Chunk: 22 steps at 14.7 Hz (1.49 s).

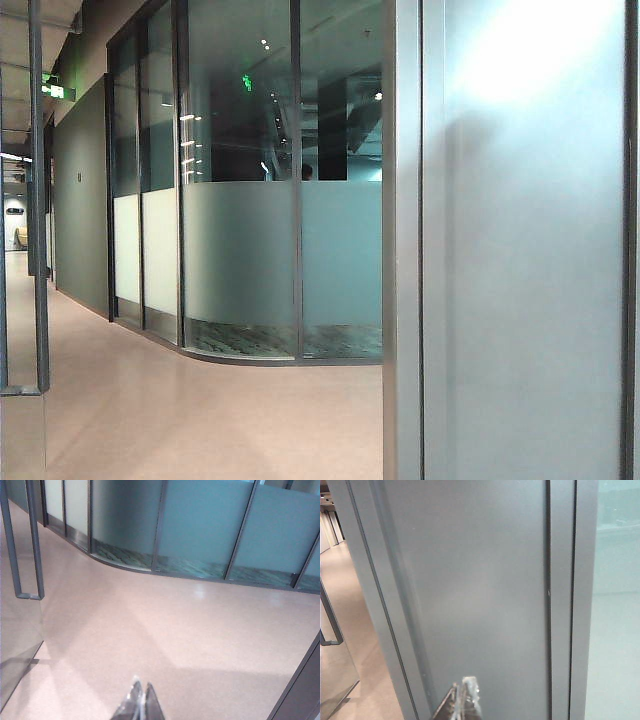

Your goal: Raise the arm to find the leftmost switch on the wall and turn on the lights.

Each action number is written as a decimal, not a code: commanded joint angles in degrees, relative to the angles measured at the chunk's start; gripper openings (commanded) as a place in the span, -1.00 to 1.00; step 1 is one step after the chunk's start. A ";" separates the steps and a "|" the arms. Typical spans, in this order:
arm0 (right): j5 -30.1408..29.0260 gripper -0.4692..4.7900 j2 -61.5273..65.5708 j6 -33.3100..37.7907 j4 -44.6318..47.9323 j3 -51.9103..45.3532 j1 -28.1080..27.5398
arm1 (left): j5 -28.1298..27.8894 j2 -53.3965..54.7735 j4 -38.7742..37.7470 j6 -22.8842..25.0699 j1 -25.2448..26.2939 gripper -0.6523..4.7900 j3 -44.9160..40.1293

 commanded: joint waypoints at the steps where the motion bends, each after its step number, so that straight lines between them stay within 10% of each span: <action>1: 0.24 -0.82 -0.02 -0.17 0.79 0.20 0.04 | 0.22 -0.04 0.35 -0.35 0.09 -0.78 0.15; 7: 0.22 -0.82 -0.02 -0.15 0.79 0.20 0.04 | -0.90 -0.04 4.24 6.27 1.27 -0.78 -5.38; 11: 0.22 -0.82 -0.04 -0.15 0.79 0.20 0.04 | -0.24 -0.04 20.24 2.14 3.80 -0.78 -16.61; 22: 0.22 -0.82 -0.04 -0.15 0.79 0.20 0.09 | 4.52 -0.04 22.25 1.60 7.54 -0.78 -20.70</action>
